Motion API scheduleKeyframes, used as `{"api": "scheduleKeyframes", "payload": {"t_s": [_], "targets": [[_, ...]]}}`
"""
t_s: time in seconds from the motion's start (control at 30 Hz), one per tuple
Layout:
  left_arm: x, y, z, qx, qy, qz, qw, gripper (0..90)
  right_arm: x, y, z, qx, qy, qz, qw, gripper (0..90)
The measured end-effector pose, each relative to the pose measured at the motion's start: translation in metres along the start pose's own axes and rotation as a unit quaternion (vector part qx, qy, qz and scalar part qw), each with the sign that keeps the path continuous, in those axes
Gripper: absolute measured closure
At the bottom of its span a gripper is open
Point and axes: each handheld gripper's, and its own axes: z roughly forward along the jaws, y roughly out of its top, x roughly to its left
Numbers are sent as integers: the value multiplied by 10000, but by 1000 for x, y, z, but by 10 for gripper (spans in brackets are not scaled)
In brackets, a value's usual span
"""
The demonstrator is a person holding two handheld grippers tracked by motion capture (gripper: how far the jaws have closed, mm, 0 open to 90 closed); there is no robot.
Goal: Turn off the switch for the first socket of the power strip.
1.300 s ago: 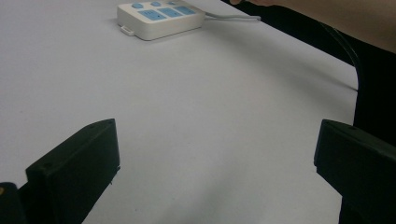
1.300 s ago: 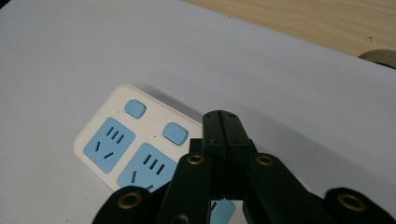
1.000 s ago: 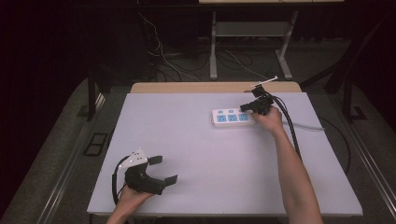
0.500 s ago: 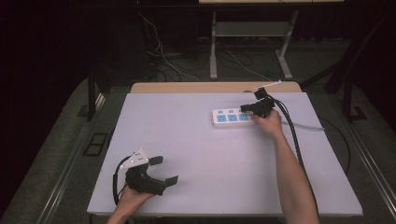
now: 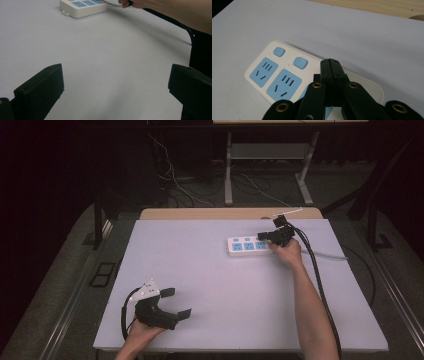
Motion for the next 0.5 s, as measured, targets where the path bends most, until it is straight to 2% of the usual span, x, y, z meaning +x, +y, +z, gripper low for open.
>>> {"api": "scheduleKeyframes", "payload": {"t_s": [0.17, 0.5], "targets": [[-1, 0, 1, 22, -15, 16, 10000, 0, 1, 2, 1, 92, -65, -55, 9999, 900], [1, 0, 2, 26, -10, -8, 10000, 0, 1, 3, 0, 100, -37, 15, 9999, 900]]}}
